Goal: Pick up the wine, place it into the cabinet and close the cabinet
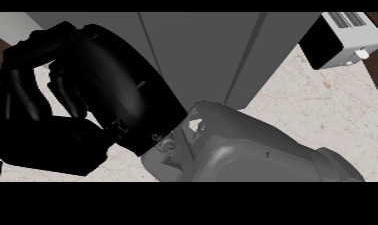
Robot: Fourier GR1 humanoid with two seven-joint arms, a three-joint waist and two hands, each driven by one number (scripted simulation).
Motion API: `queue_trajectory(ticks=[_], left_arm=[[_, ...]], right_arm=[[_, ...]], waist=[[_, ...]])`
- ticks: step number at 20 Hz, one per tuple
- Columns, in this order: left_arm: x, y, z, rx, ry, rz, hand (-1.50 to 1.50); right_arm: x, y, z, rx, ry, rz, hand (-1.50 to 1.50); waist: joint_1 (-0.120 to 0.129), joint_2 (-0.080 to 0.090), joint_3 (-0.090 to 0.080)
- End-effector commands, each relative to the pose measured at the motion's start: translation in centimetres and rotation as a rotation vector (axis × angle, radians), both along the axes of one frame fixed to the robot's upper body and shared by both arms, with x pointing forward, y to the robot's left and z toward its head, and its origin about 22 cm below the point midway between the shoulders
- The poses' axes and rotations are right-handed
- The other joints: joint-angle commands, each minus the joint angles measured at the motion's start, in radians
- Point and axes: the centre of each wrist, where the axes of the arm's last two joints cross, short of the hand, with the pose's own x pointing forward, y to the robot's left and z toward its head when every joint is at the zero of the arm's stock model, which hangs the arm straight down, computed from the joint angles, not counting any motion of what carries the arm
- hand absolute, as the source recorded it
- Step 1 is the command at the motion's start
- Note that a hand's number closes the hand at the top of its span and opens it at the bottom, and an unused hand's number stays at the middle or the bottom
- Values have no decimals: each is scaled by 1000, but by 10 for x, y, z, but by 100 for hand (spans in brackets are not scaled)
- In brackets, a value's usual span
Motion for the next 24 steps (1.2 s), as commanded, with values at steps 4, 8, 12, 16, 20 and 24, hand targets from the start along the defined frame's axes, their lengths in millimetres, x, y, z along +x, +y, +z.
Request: queue_trajectory(ticks=[4,8,12,16,20,24], left_arm=[[-5,-8,15,12,0,-8,-150],[10,-2,7,12,1,17,-150],[4,-6,-5,14,1,-20,-150],[7,4,-1,7,-2,-8,-150],[5,-5,-3,31,-8,-13,-150],[12,-6,16,8,-10,-12,-150]], right_arm=[[57,0,0,-34,28,-70,150],[86,-2,-7,-20,24,-105,150],[114,-25,-15,-28,24,-125,150],[130,-43,-28,-49,12,-151,150],[145,-59,-21,-90,-24,-197,150],[140,-45,-38,-108,-53,-195,150]], waist=[[-3,-1,2],[-3,2,1],[-4,3,1],[-3,5,0],[3,9,0],[0,7,1]])
